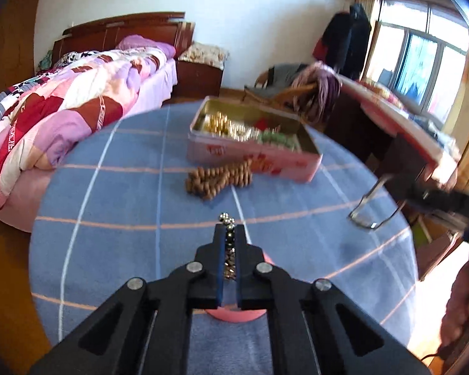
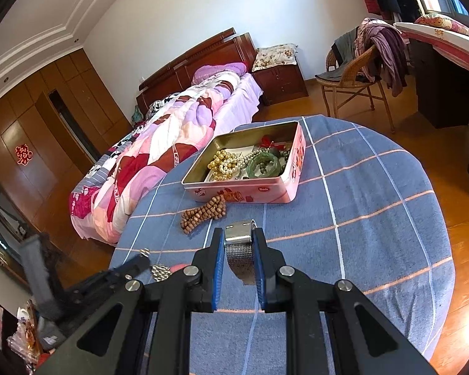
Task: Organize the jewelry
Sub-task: 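Lift the silver watch with the right tool while the left tool lifts the gold chain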
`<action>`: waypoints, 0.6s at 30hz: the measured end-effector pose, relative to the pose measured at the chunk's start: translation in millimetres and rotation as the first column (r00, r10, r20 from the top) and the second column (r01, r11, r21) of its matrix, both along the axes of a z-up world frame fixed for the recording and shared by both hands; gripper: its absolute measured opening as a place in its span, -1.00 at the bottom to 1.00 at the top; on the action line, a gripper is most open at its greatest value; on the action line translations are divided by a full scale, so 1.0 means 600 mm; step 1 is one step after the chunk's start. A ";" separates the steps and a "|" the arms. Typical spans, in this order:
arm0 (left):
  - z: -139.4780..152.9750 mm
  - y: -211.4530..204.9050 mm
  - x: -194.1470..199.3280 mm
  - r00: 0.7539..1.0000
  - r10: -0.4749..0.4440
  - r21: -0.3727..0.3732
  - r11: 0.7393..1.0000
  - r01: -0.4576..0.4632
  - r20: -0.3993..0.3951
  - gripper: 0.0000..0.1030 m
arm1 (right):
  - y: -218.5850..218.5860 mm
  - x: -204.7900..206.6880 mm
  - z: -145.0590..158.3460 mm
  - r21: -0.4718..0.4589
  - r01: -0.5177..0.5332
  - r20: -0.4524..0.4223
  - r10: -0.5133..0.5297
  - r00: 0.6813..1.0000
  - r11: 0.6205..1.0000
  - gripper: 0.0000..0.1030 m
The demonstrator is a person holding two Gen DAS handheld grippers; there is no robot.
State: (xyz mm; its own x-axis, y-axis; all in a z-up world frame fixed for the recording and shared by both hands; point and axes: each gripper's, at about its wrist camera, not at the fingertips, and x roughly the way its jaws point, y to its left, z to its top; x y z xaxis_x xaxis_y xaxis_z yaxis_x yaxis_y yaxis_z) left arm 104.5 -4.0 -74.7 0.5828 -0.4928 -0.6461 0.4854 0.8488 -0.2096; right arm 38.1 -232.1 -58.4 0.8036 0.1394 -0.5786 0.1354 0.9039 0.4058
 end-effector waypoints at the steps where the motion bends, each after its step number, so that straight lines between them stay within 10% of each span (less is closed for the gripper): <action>1: 0.006 0.003 0.000 1.000 0.002 -0.014 1.000 -0.002 0.004 -0.90 | 0.000 0.000 0.002 -0.001 -0.001 0.004 0.001 1.000 1.000 -0.66; 18: 0.088 -0.011 0.001 0.994 -0.034 -0.110 0.993 0.046 0.103 -0.90 | 0.001 0.014 0.056 -0.032 -0.006 0.085 0.009 0.996 0.999 -0.66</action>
